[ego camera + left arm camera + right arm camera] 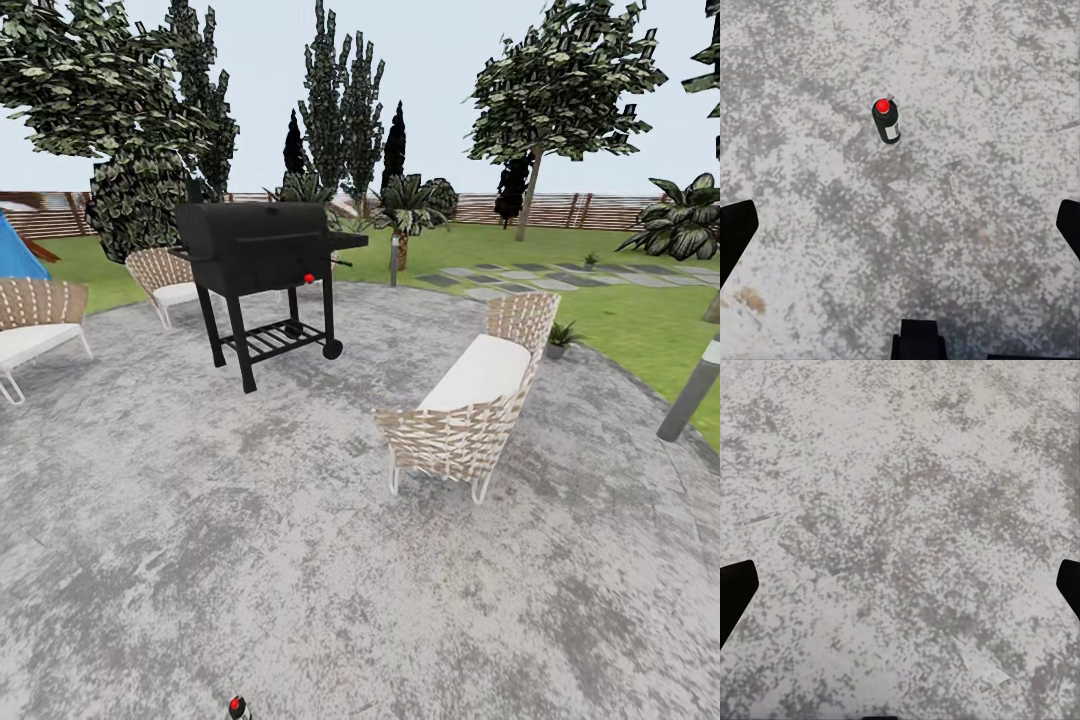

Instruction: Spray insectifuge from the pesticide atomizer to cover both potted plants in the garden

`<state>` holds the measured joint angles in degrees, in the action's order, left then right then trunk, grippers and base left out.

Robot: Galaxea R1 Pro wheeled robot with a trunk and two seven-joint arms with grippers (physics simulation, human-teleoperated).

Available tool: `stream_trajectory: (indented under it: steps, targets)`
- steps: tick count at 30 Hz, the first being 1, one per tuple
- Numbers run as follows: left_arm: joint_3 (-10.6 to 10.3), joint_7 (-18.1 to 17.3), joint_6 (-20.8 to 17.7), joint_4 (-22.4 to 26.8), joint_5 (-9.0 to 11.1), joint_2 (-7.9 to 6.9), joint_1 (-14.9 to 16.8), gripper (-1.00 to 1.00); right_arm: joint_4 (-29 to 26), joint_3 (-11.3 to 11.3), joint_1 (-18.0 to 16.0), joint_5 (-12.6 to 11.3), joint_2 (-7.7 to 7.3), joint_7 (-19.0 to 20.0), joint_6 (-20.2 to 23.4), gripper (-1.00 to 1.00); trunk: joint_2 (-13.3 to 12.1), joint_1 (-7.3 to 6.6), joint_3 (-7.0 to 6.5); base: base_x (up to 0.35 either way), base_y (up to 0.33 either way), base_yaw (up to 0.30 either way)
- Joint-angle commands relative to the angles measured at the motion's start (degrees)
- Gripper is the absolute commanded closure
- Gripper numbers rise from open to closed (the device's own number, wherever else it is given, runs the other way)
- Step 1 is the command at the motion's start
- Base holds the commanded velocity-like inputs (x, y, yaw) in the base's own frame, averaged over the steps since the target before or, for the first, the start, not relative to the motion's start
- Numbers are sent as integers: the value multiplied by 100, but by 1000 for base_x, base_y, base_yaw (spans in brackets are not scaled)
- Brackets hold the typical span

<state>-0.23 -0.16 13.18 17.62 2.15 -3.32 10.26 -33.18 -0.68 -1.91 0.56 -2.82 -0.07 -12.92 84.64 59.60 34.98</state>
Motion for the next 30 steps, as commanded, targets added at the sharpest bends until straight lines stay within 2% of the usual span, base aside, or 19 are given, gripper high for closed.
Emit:
stream_trajectory:
  steps: [1,30]
  targets:
    - [-4,-2,18,-4,22,-1,3,-100,2,-5,-3,6,1,2,-17,-100,44,22,23,0,0,0]
    - [-3,-2,14,-4,22,-11,4,-100,-13,-2,-3,6,10,6,-21,-100,1207,659,544,0,0,0]
